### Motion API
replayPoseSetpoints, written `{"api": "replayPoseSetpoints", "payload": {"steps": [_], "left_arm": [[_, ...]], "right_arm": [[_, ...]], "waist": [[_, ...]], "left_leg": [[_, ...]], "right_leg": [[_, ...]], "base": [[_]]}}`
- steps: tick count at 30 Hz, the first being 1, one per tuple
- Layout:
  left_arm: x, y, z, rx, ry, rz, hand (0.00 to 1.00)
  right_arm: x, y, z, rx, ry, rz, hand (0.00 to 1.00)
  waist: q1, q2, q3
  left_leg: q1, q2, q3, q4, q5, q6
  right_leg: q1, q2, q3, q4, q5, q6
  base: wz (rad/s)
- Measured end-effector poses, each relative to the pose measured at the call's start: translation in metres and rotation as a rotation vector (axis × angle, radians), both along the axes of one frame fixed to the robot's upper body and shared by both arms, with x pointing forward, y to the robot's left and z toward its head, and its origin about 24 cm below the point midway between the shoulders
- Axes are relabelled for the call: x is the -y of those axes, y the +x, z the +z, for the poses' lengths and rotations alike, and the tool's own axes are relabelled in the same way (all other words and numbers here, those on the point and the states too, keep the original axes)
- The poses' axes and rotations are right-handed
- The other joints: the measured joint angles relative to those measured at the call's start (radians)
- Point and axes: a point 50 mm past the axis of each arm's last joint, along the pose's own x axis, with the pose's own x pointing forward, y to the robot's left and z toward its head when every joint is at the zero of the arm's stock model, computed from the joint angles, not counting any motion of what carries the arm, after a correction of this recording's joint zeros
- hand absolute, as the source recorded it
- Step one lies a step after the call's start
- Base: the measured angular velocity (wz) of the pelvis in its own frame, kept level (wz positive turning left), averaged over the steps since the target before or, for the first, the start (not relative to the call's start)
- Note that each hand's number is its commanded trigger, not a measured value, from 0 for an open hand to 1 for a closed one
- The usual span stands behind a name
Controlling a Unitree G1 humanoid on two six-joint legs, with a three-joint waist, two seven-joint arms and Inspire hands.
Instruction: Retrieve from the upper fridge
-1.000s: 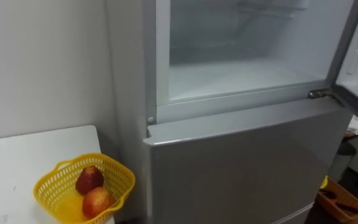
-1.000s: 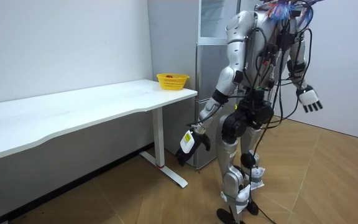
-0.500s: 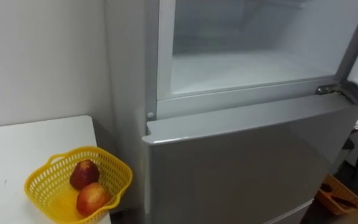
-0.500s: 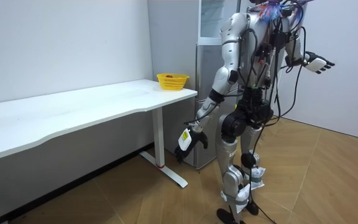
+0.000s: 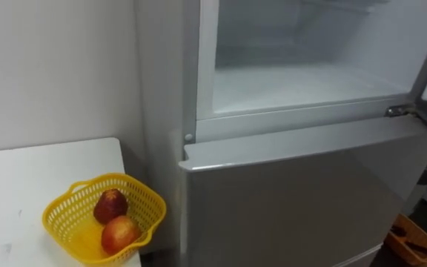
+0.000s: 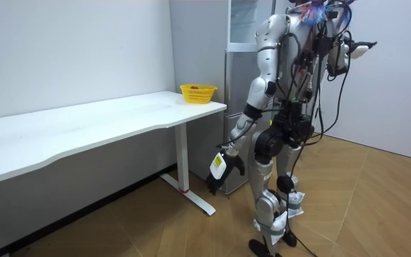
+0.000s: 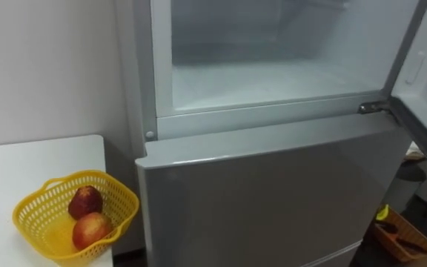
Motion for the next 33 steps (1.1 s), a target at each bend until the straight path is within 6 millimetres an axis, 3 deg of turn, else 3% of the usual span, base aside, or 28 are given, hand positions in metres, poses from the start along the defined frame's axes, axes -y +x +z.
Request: {"api": "replayPoseSetpoints", "payload": {"steps": [6,19,21,22,30,33], "left_arm": [[0.001,0.0,0.0,-0.002,-0.003,-0.008,0.0],[0.004,-0.001,-0.002,-0.007,-0.012,-0.005,0.0],[0.004,-0.001,-0.002,-0.008,-0.013,-0.004,0.0],[0.004,-0.001,-0.002,-0.009,-0.013,-0.004,0.0],[0.011,0.003,-0.005,-0.016,-0.035,-0.052,0.0],[0.014,0.002,-0.006,-0.035,-0.05,-0.064,0.0]], "right_arm": [[-0.011,0.007,0.015,0.023,-0.107,0.102,0.0],[-0.023,0.026,0.02,-0.03,-0.227,0.203,0.0],[-0.027,0.027,0.024,-0.045,-0.276,0.215,0.0],[-0.028,0.028,0.025,-0.046,-0.289,0.223,0.0],[-0.059,0.062,0.025,-0.195,-0.486,0.449,0.0],[-0.064,0.066,0.026,-0.231,-0.527,0.469,0.0]], "waist": [[0.017,0.001,0.0009],[0.028,-0.002,0.0047],[0.044,-0.008,0.0145],[0.046,-0.008,0.0146],[0.05,-0.002,0.0145],[0.057,-0.003,0.0144]], "left_leg": [[0.002,-0.001,-0.003,0.0,0.0,0.0],[0.007,0.0,-0.002,-0.001,0.0,0.0],[0.019,0.001,-0.001,-0.001,0.0,0.0],[0.019,0.001,-0.001,-0.001,0.0,0.0],[0.018,0.002,-0.003,-0.001,0.0,0.0],[0.014,0.003,-0.003,0.0,0.0,0.0]], "right_leg": [[0.005,-0.001,-0.004,0.001,0.0,0.001],[0.005,-0.002,-0.01,0.001,0.0,0.0],[0.015,-0.001,-0.005,-0.001,0.001,-0.001],[0.016,-0.001,-0.004,-0.001,0.001,-0.002],[0.018,-0.003,-0.007,0.006,0.002,-0.001],[0.017,-0.005,-0.008,0.014,0.002,-0.002]], "base": [[0.01],[0.0],[-0.08],[-0.04],[0.0],[-0.02]]}}
